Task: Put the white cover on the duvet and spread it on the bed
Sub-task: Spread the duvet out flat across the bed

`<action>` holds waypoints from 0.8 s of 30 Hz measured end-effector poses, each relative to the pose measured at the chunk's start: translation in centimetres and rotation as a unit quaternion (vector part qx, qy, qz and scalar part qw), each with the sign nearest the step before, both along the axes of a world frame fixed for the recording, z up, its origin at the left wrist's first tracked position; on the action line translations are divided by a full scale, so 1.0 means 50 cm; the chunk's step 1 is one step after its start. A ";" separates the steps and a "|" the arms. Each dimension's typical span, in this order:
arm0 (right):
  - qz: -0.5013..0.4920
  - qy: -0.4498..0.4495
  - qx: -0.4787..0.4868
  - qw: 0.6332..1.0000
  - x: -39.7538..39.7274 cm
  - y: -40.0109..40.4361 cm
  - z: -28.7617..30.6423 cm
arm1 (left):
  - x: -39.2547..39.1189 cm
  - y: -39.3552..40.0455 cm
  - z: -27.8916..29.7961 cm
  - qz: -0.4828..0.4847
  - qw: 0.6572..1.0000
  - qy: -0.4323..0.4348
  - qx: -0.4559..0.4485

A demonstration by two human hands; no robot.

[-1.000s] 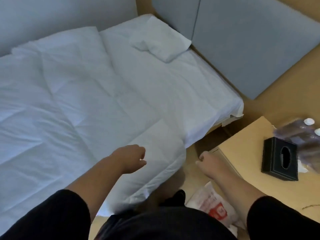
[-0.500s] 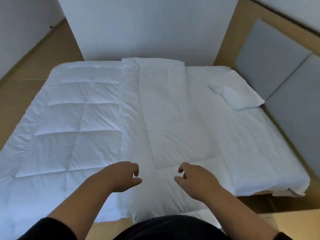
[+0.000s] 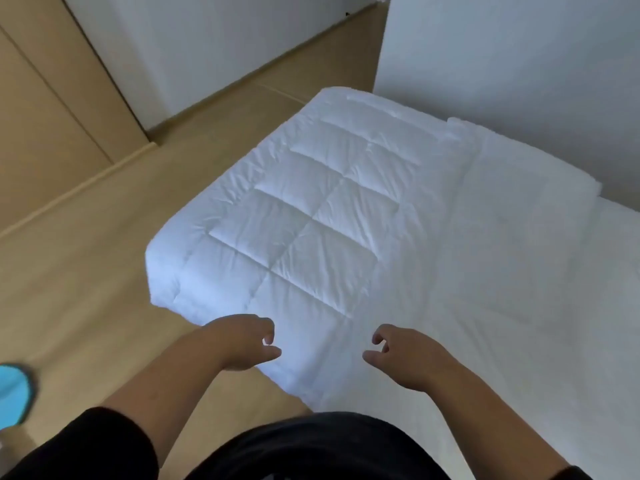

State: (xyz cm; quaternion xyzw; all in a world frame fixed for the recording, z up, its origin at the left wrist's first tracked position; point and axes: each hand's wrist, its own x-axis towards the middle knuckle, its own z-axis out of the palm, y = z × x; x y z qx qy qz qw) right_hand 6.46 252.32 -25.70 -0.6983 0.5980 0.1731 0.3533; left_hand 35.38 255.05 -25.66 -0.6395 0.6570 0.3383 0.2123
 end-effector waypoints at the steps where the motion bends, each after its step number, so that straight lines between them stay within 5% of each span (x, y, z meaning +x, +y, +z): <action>1: 0.034 -0.003 -0.001 0.999 0.036 -0.029 0.002 | 0.031 0.016 0.010 0.038 0.999 0.003 -0.003; 14: 0.346 -0.032 -0.057 0.936 0.733 -0.139 0.040 | 0.503 0.342 0.034 0.437 0.899 0.002 -0.039; 24: 0.427 -0.035 -0.060 0.902 1.292 -0.080 0.059 | 0.975 0.449 0.061 0.507 0.861 -0.008 -0.031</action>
